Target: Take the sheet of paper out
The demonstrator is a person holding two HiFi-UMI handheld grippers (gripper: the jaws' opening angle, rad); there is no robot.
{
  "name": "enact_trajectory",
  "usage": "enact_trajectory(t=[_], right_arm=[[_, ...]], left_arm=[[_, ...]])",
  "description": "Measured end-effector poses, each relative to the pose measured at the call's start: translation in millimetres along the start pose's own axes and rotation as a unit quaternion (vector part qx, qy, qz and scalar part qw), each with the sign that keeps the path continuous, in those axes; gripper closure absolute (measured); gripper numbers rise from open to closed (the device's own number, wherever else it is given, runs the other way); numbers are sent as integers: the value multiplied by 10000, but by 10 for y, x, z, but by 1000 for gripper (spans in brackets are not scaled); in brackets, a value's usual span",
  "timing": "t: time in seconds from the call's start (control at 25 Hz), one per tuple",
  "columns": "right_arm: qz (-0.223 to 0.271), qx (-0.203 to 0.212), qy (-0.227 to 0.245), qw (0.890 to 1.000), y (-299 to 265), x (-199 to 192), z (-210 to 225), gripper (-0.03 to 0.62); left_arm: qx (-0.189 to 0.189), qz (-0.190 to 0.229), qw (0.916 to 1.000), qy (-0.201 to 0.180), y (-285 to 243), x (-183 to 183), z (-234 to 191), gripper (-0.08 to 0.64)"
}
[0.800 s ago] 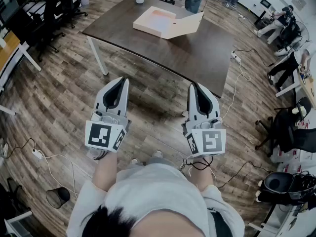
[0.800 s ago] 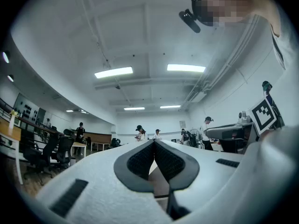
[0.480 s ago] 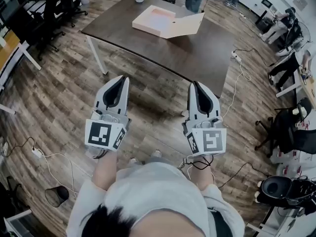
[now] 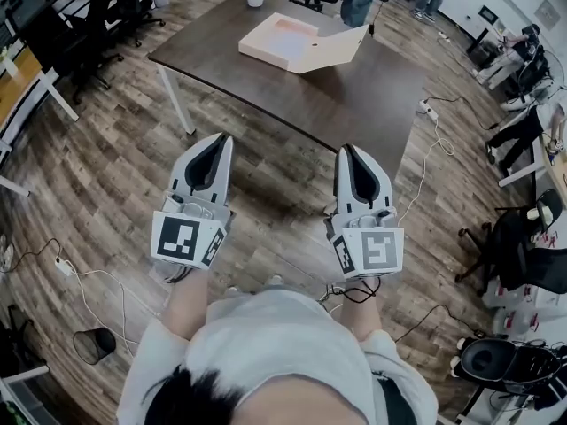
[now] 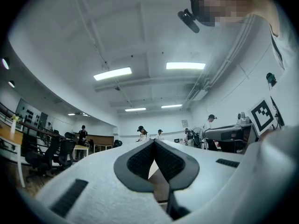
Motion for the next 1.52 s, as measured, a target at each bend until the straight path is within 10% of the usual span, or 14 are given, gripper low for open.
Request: enact_trajectory(t=[0.64,1.52], right_arm=[[40,242,-100,9996,-170,-182,388,575],[-58,-240,-100,9996,-1962,-543,599,575]], left_arm=[[101,39,9999,-109,-423,-92,228,563],[-370,2,9993,-58,-1780,-511,-1108,563]])
Point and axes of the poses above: the fingertips, and each gripper's own axes: y backward along the fingers, z to its right, x out of its top, the point moved 1 cm from there along y, backward along the fingers
